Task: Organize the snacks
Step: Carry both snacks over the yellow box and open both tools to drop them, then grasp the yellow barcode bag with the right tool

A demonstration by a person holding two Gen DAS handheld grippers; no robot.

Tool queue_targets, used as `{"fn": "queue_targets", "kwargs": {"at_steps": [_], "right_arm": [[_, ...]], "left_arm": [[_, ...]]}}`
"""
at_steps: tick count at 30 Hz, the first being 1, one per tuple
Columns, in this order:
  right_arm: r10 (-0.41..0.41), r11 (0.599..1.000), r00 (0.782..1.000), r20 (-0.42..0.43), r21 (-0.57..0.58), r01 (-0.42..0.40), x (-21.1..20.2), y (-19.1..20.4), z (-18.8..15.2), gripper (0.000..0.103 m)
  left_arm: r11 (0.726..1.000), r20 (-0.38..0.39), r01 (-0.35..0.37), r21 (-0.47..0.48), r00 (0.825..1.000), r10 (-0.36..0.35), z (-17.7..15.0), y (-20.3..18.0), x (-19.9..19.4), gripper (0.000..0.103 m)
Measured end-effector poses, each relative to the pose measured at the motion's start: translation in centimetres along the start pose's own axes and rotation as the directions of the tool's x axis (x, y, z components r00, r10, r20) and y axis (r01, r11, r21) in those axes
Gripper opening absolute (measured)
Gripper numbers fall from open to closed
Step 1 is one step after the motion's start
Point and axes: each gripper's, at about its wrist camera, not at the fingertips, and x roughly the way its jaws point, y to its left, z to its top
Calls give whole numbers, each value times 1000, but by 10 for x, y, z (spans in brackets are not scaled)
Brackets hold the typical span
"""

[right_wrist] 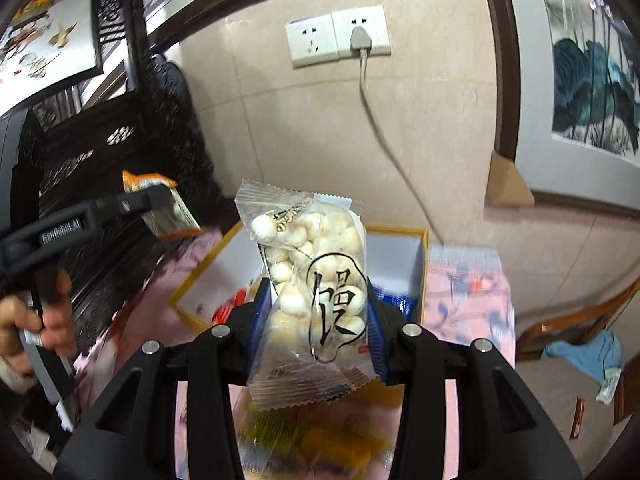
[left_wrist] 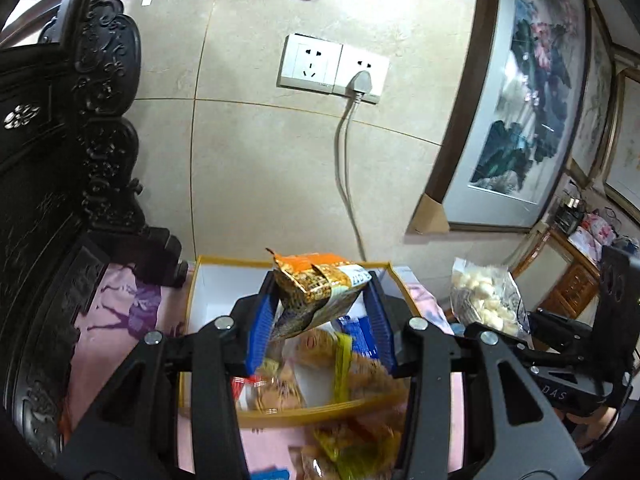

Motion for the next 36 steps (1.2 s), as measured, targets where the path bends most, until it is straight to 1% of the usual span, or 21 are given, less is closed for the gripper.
{"fn": "queue_targets", "kwargs": {"at_steps": [4, 5, 6, 7, 8, 9, 10, 12, 15, 17, 19, 22, 23, 24, 26, 28, 30, 32, 33, 34, 36], "right_arm": [[-23, 1000, 1000, 8, -10, 23, 22, 0, 16, 45], [-34, 999, 999, 4, -11, 34, 27, 0, 20, 45], [-41, 999, 999, 2, -12, 41, 30, 0, 24, 49], [-50, 999, 999, 7, -12, 50, 30, 1, 26, 60], [-71, 997, 997, 36, -12, 71, 26, 1, 28, 66], [-83, 996, 995, 61, -14, 84, 21, 2, 28, 68], [-87, 996, 993, 77, -23, 88, 15, 2, 27, 68], [-84, 996, 994, 68, -20, 86, 11, 0, 23, 68], [-72, 997, 997, 41, 5, 71, 1, -5, 10, 68], [-77, 997, 997, 16, 13, 77, -6, -8, -3, 68], [-80, 997, 997, -11, 11, 80, -12, -9, -19, 68], [-62, 998, 995, -80, -11, 61, -21, -9, -50, 68], [-58, 998, 992, -108, -30, 55, -25, -8, -65, 68], [-57, 998, 991, -124, -43, 52, -28, -7, -75, 68], [-60, 996, 984, -165, -80, 47, -32, -2, -98, 68], [-60, 993, 977, -203, -114, 37, -32, 3, -117, 68], [-53, 986, 970, -236, -165, 14, -32, 11, -136, 68], [-56, 971, 967, -250, -240, -6, -29, 20, -145, 68], [-61, 955, 966, -252, -295, -17, -26, 26, -149, 68], [-65, 942, 966, -250, -334, -23, -24, 30, -152, 68], [-85, 894, 966, -243, -447, -33, -17, 40, -161, 68]], "left_arm": [[999, -38, -29, -19, 999, 28, 12, 0, 28, 44], [999, -40, -44, -25, 998, 43, 13, 0, 31, 55], [997, -35, -68, -40, 997, 67, 16, 1, 32, 79], [994, -22, -90, -60, 996, 89, 18, 2, 29, 85], [992, 4, -94, -80, 996, 94, 21, 3, 24, 88], [993, 16, -83, -86, 996, 85, 21, 4, 20, 90], [993, 22, -79, -89, 996, 82, 22, 5, 16, 92], [991, 26, -97, -89, 995, 99, 20, 5, 7, 99], [990, 8, -114, -88, 993, 115, 13, 6, -3, 100], [988, -10, -127, -89, 992, 127, 3, 9, -11, 101], [985, -47, -145, -89, 989, 142, -14, 10, -19, 101], [984, -117, -161, -78, 982, 151, -44, 13, -28, 101], [983, -137, -166, -79, 978, 155, -55, 15, -31, 101], [981, -168, -174, -84, 973, 158, -71, 16, -36, 101], [978, -208, -185, -92, 965, 163, -91, 17, -41, 101], [975, -281, -201, -98, 945, 167, -118, 16, -46, 101], [976, -341, -196, -94, 927, 154, -140, 12, -50, 101], [978, -374, -194, -81, 915, 151, -156, 6, -55, 101], [979, -384, -192, -69, 911, 152, -164, 1, -60, 101], [980, -386, -190, -62, 910, 152, -168, -2, -63, 101], [983, -381, -179, -43, 912, 149, -174, -8, -70, 101]]}}
